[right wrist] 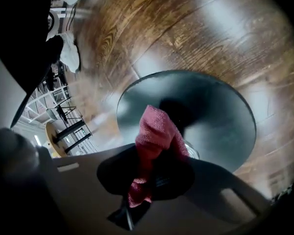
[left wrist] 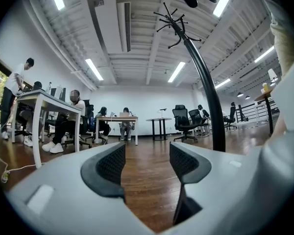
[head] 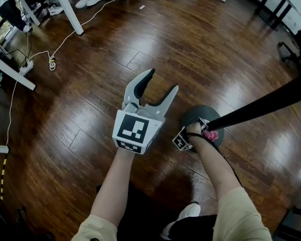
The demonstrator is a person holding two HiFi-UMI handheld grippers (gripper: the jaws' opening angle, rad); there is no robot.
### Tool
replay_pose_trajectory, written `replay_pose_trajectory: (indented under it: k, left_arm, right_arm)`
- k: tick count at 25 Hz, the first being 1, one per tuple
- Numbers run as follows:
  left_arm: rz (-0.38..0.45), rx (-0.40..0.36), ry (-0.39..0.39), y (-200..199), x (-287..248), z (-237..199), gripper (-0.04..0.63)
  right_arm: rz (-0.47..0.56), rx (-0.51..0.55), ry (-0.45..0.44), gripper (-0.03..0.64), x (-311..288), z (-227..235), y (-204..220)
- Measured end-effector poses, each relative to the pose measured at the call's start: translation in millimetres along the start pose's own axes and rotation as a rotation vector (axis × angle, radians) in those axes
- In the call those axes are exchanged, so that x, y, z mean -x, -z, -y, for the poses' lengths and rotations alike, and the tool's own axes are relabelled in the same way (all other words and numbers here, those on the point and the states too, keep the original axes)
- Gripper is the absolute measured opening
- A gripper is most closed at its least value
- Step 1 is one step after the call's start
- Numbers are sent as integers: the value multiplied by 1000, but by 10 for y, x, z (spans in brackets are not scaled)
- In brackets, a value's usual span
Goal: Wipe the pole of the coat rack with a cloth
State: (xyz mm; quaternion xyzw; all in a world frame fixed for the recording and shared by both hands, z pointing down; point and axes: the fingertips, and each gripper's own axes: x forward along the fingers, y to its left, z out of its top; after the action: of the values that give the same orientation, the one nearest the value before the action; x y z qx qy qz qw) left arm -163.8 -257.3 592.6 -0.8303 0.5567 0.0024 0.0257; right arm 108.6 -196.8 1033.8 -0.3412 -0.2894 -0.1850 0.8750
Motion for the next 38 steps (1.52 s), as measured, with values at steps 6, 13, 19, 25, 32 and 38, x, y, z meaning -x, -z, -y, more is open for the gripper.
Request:
replay_pose_trajectory:
  k: [6,13,19,25,32,38]
  left_arm:
    - [-31,-35,33,62,-55,159,258]
    - [-63,-21,50,177,-88,175,258]
    - [-81,-12,88,275,-178,337,258]
    - [-85,-87,184,200,-122,655,258]
    - [-100,-75,196,161,-117,760,258]
    - [-62,-20,220,40,-195,912,259]
  right_arm:
    - [-13,3,117,48,-13,109,-78]
    - [560,-313,502,49,870,222,-299]
    - [953,-572,677,49,1301,-487,297]
    - [1487,-1001,814,49,1603,-1185,1092]
    - [1954,-1383,929,49,1641,-1564,1833]
    - [2044,-1422,1114,49,2095,-1989,2298]
